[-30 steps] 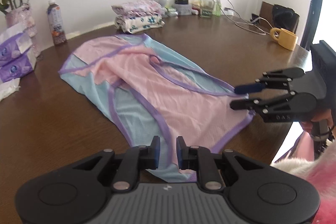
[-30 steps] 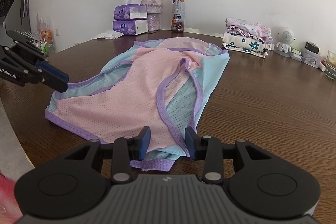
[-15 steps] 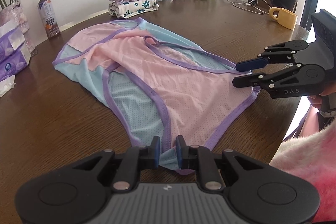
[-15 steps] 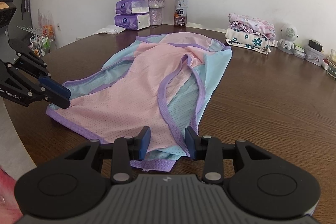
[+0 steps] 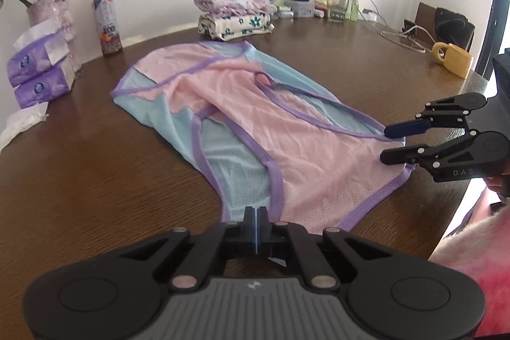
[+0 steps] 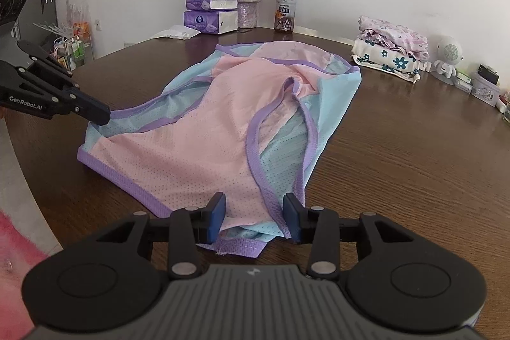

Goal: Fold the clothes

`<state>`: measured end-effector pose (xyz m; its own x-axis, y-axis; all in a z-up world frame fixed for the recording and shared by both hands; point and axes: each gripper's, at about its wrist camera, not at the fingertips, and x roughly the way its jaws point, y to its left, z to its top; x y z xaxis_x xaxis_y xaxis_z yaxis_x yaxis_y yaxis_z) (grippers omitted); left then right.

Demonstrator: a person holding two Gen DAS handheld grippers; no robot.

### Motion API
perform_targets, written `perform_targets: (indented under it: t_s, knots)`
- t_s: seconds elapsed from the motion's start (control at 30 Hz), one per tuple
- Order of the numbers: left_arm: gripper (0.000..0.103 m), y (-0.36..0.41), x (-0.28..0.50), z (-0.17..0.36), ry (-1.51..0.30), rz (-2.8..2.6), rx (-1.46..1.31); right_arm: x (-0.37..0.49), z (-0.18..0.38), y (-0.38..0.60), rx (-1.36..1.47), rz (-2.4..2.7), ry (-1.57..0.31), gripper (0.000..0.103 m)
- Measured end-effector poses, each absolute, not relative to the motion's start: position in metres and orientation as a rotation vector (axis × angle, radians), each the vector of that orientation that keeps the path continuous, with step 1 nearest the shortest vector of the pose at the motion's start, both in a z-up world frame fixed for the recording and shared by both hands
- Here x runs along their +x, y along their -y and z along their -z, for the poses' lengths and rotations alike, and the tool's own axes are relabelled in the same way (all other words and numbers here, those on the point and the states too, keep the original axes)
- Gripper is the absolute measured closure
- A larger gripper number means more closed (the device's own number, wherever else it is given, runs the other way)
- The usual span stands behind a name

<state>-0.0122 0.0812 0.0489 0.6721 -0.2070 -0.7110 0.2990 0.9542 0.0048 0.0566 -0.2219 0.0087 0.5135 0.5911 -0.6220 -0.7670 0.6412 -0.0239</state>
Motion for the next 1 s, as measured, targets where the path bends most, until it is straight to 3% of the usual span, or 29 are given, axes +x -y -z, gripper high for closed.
perform_targets:
  t_s: [0.17,0.5,0.57,0.67,1.0]
  knots:
    - [0.092,-0.078,-0.01,-0.046,-0.796,0.313,0.118,0.071,-0.021,0.224,-0.264,-0.856,-0.62,0.063]
    - [0.091,-0.079,-0.007,-0.042,-0.804,0.332,0.106,0.089,-0.021,0.22,-0.261,-0.871,-0.659,0.063]
    - [0.078,-0.087,-0.001,-0.052,-0.768,0.306,0.069,0.099,-0.028,0.219,-0.249,-0.863,-0.644,0.063]
    - [0.067,-0.093,0.016,-0.064,-0.716,0.234,0.083,0.114,-0.035,0.209,-0.293,-0.83,-0.607,0.063]
    - [0.068,-0.089,0.066,-0.039,-0.729,0.189,0.228,0.138,-0.01,0.177,-0.36,-0.811,-0.654,0.068]
